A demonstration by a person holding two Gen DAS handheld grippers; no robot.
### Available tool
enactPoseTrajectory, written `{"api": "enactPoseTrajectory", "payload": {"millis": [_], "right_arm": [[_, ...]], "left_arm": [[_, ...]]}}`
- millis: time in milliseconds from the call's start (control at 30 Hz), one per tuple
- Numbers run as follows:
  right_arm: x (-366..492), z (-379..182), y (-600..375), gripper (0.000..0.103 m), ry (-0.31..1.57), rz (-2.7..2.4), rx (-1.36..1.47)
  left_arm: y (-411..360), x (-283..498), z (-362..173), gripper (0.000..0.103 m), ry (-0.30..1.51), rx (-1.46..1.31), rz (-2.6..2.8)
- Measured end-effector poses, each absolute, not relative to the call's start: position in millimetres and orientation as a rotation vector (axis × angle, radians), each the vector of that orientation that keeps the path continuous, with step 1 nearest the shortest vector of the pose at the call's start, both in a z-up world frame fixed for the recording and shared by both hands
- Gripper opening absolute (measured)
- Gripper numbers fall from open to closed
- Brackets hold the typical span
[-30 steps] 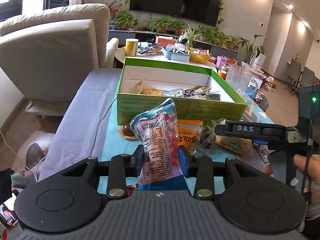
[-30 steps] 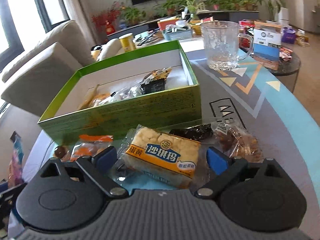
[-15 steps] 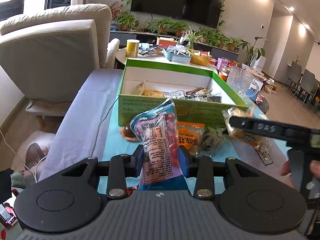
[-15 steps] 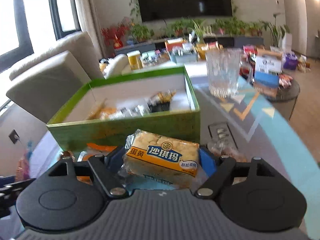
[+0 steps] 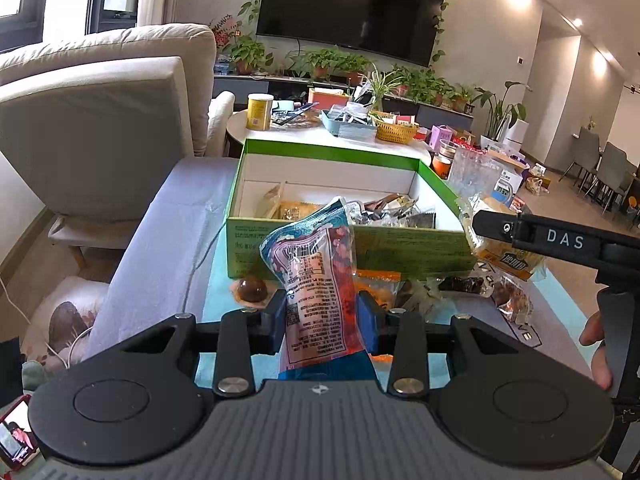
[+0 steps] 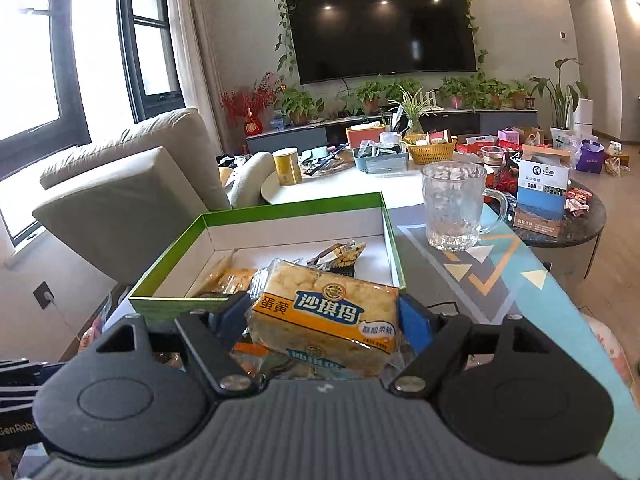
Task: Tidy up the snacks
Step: 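Carry both packs into the green box and open both tools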
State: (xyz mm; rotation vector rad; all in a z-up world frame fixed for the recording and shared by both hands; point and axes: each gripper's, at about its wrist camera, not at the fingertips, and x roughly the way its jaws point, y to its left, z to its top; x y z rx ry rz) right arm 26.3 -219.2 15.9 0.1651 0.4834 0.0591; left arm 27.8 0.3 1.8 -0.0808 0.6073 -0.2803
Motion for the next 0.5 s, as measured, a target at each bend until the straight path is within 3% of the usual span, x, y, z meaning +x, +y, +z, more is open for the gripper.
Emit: {"api": "enactPoseTrajectory", "payload": {"millis": [500], "right_arm": [[52,26,-216,0.057,0.455,0.077,0.147]], "left_arm": [[0,47,9,0.034,0.579,-0.103,-0.283]]}}
